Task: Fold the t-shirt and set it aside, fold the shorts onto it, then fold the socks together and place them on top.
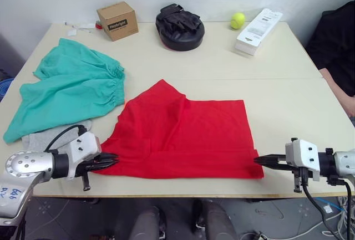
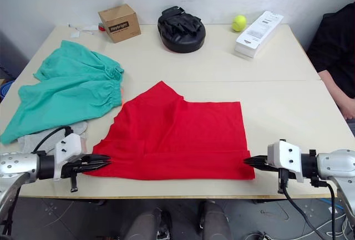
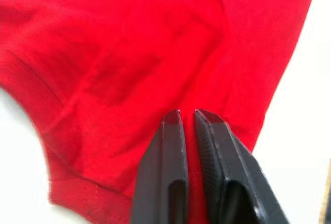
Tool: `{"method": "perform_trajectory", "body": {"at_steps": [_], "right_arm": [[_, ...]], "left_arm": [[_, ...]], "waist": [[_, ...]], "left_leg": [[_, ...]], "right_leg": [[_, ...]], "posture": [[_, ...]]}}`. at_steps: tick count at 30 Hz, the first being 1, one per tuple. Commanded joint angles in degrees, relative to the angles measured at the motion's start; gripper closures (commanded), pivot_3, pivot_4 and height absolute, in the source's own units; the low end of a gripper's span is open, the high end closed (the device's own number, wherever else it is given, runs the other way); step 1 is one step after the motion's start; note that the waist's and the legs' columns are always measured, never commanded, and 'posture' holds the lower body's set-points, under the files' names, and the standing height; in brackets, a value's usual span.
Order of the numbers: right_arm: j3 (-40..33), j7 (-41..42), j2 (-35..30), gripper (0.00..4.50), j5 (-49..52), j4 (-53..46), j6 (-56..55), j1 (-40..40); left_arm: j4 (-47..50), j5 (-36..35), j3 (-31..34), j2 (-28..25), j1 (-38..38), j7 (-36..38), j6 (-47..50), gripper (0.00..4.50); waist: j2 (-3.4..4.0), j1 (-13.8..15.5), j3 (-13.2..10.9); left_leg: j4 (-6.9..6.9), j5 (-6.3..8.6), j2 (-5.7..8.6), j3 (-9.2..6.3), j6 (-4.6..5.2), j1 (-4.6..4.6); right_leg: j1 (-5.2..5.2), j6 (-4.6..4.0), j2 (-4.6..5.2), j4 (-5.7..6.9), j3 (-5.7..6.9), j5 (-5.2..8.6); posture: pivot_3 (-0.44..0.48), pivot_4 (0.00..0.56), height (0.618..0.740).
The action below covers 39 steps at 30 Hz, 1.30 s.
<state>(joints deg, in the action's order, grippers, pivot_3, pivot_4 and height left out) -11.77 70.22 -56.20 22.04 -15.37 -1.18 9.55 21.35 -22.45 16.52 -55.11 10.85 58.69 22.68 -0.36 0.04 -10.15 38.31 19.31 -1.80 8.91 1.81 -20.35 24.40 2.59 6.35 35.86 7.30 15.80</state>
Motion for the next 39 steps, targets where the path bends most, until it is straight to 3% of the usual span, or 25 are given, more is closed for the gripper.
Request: {"method": "perform_trajectory", "body": {"at_steps": [1, 9, 10, 15, 17, 20, 30, 33, 39], "right_arm": [[-0.4, -0.3, 0.6, 2.95, -1.2, -3.6, -2.2, 1.9], [3.3, -1.7, 1.9, 0.22, -9.2, -1.3, -10.4, 3.6], [3.8, -1.9, 1.9, 0.03, -10.1, -0.9, -11.2, 3.5], [6.8, -3.2, 2.1, 0.03, -14.6, 3.5, -15.4, 1.8], [7.8, -4.1, 2.2, 0.41, -15.8, 5.1, -15.8, 0.8], [8.6, -3.8, 1.8, 1.29, -15.7, 7.1, -16.5, -0.2], [9.4, -1.6, 0.3, 4.5, -14.0, 8.2, -15.3, -0.7], [9.3, -1.0, -0.3, 4.5, -13.9, 8.4, -15.5, -0.1], [8.6, 2.1, -2.1, 4.5, -10.3, 7.8, -13.9, -0.3]], "left_arm": [[4.0, -0.2, 3.3, -1.0, 2.4, 1.5, -1.6, 2.56], [3.8, 9.3, 0.6, -2.0, 6.5, 2.0, -11.9, 0.1], [3.2, 10.7, 0.2, -2.1, 6.6, 1.8, -13.3, 0.09], [-1.1, 16.4, -2.5, -1.6, 6.2, 0.0, -18.2, 0.09], [-2.2, 17.6, -3.6, -1.3, 5.5, -0.8, -18.7, 0.09], [-3.9, 18.4, -4.8, -0.8, 5.0, -1.2, -19.4, 0.67], [-3.3, 18.9, -6.1, -1.0, 7.9, -1.7, -18.6, 3.7], [-2.6, 18.4, -6.0, -1.0, 8.9, -1.9, -18.0, 4.48], [-0.9, 15.0, -4.6, -1.6, 10.9, -0.1, -15.8, 4.48]], "waist": [[-0.01, 0.1, 0.0], [-0.11, 0.1, 0.0], [-0.11, 0.1, 0.0], [-0.16, 0.0, -0.1], [-0.18, 0.0, 0.0], [-0.16, 0.0, 0.0], [0.05, 0.2, 0.1], [0.06, 0.3, 0.1], [0.1, 0.2, 0.2]], "left_leg": [[0.0, 0.0, 0.01, 0.0, 0.0, 0.0], [-0.02, 0.06, 0.03, 0.01, -0.1, 0.0], [-0.03, 0.06, 0.03, 0.01, -0.09, 0.0], [-0.06, 0.0, 0.03, 0.03, 0.03, -0.01], [-0.07, -0.01, 0.01, 0.03, 0.03, 0.0], [-0.08, 0.07, 0.02, 0.03, 0.01, 0.08], [-0.1, 0.16, 0.02, 0.02, 0.11, 0.17], [-0.12, 0.14, 0.02, 0.02, 0.14, 0.16], [-0.15, 0.12, 0.02, 0.02, 0.2, 0.16]], "right_leg": [[0.0, 0.0, 0.0, -0.01, 0.0, 0.0], [0.02, -0.02, 0.0, -0.02, 0.0, 0.01], [0.02, -0.02, 0.0, -0.02, 0.0, 0.01], [0.05, -0.03, 0.0, -0.04, 0.0, 0.02], [0.04, -0.04, -0.01, -0.04, 0.01, 0.02], [-0.03, -0.04, 0.0, -0.05, -0.01, 0.02], [-0.09, -0.03, 0.03, -0.01, -0.01, 0.01], [-0.08, -0.04, 0.03, -0.01, -0.01, 0.02], [-0.08, -0.05, 0.03, -0.04, 0.0, 0.03]], "posture": [[0.0, 0.15, 0.74], [0.0, 0.15, 0.74], [0.0, 0.15, 0.74], [0.0, 0.15, 0.74], [0.0, 0.15, 0.74], [0.0, 0.15, 0.74], [0.0, 0.15, 0.74], [0.0, 0.15, 0.74], [0.0, 0.15, 0.74]]}}
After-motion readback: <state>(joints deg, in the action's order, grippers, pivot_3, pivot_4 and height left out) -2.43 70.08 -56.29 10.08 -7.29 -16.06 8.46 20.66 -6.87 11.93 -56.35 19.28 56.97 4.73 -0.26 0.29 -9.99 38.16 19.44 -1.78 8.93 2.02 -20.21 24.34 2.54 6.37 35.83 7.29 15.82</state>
